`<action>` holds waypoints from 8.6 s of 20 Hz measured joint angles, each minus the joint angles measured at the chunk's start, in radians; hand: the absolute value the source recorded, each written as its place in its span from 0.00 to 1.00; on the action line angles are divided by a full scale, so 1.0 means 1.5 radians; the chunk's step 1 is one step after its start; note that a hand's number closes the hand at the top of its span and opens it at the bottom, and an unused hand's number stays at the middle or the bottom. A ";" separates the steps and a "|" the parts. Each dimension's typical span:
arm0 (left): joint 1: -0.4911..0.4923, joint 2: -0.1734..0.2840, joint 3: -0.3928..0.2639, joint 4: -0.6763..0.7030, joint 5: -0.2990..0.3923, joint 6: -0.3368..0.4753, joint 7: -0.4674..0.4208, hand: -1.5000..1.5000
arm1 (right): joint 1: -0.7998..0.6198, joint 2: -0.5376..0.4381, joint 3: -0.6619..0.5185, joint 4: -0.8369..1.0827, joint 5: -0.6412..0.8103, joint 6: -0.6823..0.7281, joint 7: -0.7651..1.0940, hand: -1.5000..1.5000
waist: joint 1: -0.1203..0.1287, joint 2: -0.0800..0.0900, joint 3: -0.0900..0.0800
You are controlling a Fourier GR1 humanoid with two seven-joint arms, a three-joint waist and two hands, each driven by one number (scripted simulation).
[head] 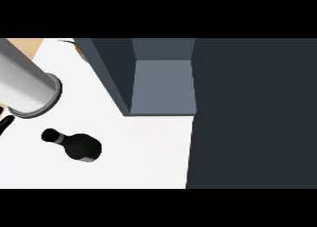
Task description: Pick up the wine, place it into the cabinet and close the cabinet
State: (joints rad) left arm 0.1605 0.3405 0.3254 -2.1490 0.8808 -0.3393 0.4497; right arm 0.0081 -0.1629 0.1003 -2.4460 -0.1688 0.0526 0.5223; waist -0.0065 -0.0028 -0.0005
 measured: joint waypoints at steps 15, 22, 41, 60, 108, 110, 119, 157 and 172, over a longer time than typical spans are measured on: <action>-0.032 -0.057 -0.019 0.204 -0.131 -0.130 -0.097 0.00 | -0.017 0.005 -0.019 -0.003 0.003 0.018 0.012 0.00 | 0.000 0.001 0.000; -0.060 -0.077 -0.011 0.301 -0.219 -0.162 -0.180 0.00 | -0.024 0.005 -0.033 -0.010 0.001 0.022 0.025 0.00 | 0.000 0.001 0.000; -0.113 -0.092 -0.019 0.539 -0.367 -0.244 -0.373 0.00 | -0.056 0.023 -0.032 -0.004 0.004 0.018 0.060 0.00 | -0.002 0.001 0.000; -0.182 -0.089 -0.042 0.739 -0.494 -0.235 -0.543 0.00 | -0.060 0.033 -0.016 -0.021 0.016 0.017 0.075 0.00 | -0.001 0.002 0.000; -0.102 -0.181 -0.073 0.572 -0.528 0.055 -0.708 1.00 | -0.051 0.046 -0.064 -0.009 0.013 0.062 0.069 0.00 | 0.005 -0.001 0.001; -0.086 -0.189 -0.085 0.511 -0.510 0.048 -0.666 1.00 | -0.061 0.051 -0.058 -0.009 0.013 0.056 0.077 0.00 | 0.006 -0.001 0.001; -0.058 -0.220 -0.170 0.296 -0.478 0.086 -0.479 1.00 | -0.074 0.056 -0.058 -0.009 0.014 0.049 0.085 0.00 | 0.005 0.000 0.001; -0.455 -0.227 -0.539 0.358 -0.512 0.650 -0.246 1.00 | -0.026 0.060 -0.073 -0.016 0.003 0.086 0.060 0.00 | -0.004 0.001 0.001; -0.481 -0.227 -0.558 0.489 -0.375 0.705 -0.399 1.00 | -0.050 0.053 -0.087 -0.008 0.000 0.087 0.073 0.00 | -0.006 0.002 0.000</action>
State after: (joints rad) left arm -0.5607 0.0003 -0.5110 -1.4155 0.3179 0.7179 -0.1484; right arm -0.0665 -0.0839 -0.0301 -2.4579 -0.1688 0.1828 0.6323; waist -0.0162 -0.0002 0.0000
